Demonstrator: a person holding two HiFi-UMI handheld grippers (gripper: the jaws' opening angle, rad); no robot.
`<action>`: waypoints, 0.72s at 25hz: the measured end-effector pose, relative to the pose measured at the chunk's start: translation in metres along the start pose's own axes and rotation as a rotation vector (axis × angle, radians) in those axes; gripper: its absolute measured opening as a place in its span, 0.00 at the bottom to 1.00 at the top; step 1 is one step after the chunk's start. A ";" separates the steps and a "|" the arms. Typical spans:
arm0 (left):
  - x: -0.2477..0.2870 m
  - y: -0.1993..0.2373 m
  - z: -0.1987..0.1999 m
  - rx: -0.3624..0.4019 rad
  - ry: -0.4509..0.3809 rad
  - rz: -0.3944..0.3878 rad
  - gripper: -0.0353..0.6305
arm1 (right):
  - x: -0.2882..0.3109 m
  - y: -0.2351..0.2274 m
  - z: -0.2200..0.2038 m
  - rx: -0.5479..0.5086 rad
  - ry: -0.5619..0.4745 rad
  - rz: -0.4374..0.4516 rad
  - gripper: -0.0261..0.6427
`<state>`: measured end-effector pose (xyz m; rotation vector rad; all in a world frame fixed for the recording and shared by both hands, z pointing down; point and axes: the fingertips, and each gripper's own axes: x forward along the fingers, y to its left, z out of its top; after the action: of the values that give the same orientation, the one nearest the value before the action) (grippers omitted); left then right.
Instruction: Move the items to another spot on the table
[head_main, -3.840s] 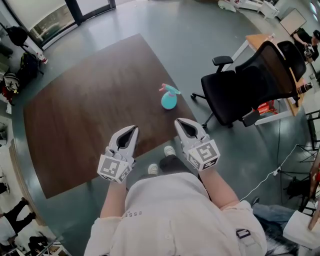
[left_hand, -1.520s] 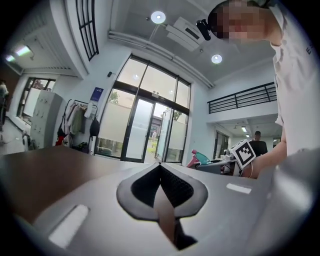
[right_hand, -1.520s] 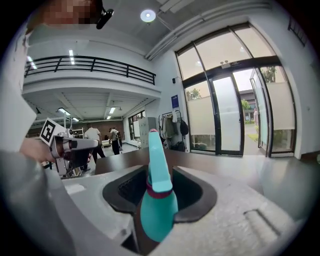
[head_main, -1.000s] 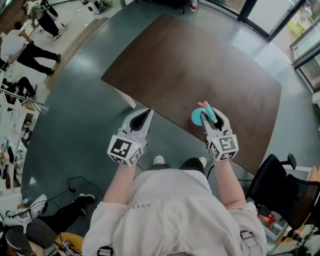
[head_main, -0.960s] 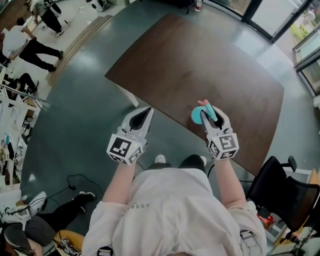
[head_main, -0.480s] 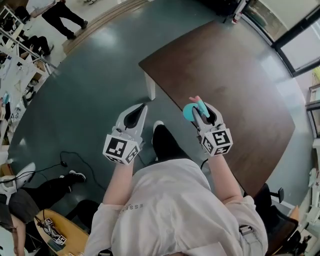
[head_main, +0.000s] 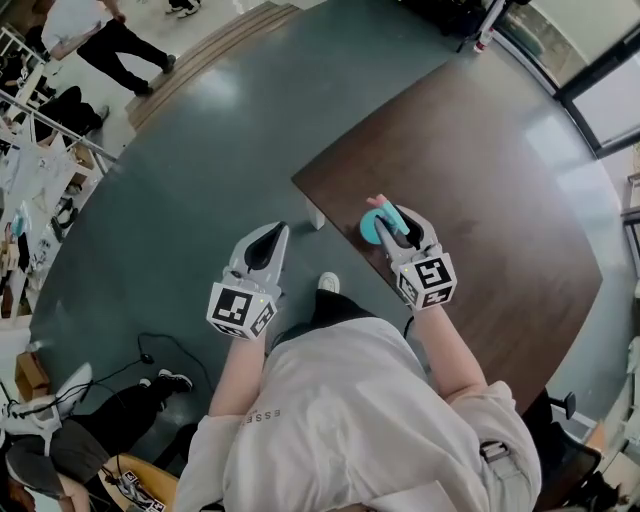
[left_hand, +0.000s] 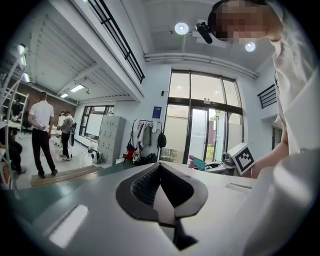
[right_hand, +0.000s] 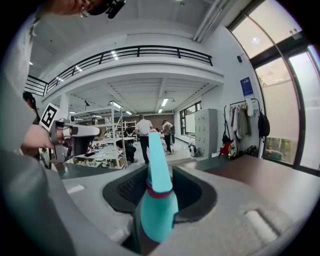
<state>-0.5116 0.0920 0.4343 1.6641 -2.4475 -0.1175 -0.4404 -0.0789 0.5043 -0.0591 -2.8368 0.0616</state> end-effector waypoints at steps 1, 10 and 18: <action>0.011 0.008 0.005 0.015 0.001 -0.010 0.08 | 0.010 -0.006 0.005 0.000 0.001 -0.006 0.25; 0.093 0.070 0.019 0.027 0.052 -0.123 0.08 | 0.078 -0.050 0.035 0.004 0.013 -0.139 0.25; 0.186 0.098 0.005 0.088 0.105 -0.418 0.08 | 0.125 -0.086 0.024 0.073 0.035 -0.360 0.25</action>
<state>-0.6687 -0.0450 0.4644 2.1389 -2.0248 0.0236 -0.5693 -0.1594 0.5231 0.4596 -2.7595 0.0839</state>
